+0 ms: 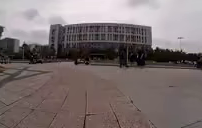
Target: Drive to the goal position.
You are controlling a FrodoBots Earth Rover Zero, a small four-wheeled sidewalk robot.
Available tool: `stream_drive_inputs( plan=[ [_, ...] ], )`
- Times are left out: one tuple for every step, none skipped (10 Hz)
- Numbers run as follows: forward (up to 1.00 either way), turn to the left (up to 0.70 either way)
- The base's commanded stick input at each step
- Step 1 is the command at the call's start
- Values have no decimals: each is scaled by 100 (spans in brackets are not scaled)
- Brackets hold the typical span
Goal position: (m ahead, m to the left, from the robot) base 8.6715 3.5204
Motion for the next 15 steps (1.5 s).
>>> stream_drive_inputs(
  plan=[
    [70, 15],
    [70, 15],
    [70, 15],
    [70, 15],
    [70, 15],
    [70, 13],
    [70, 10],
    [70, 7],
    [70, 4],
    [70, 9],
    [70, 13],
    [70, 15],
    [70, 15],
    [70, 15],
    [70, 8]
  ],
)
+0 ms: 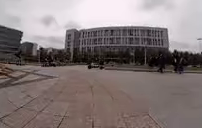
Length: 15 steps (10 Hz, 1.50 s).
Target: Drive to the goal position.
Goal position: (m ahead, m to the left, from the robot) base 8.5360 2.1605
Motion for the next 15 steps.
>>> stream_drive_inputs(
  plan=[
    [70, 1],
    [70, 1],
    [70, 1],
    [70, 1],
    [70, 1],
    [70, 1],
    [70, 1],
    [70, 1],
    [70, 1],
    [70, 1],
    [69, 1],
    [69, 1],
    [68, 1],
    [67, 1],
    [66, 1]
  ],
)
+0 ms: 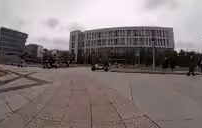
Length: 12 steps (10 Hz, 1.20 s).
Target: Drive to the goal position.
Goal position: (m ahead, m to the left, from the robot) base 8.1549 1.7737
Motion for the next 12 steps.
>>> stream_drive_inputs(
  plan=[
    [67, 1],
    [66, 1],
    [67, 1],
    [67, 1],
    [67, 1],
    [67, 1],
    [67, 1],
    [67, 1],
    [59, 1],
    [57, 1],
    [57, 1],
    [58, 1]
  ],
)
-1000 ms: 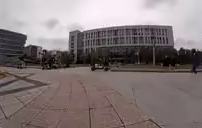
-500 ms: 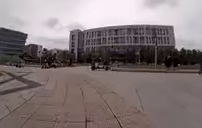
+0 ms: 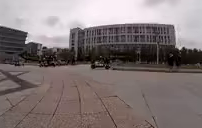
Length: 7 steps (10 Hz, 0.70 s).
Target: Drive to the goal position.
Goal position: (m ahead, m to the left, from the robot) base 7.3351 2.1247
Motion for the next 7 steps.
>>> stream_drive_inputs(
  plan=[
    [58, 1],
    [59, 1],
    [60, 1],
    [60, 1],
    [60, 1],
    [60, 1],
    [60, 1]
  ],
)
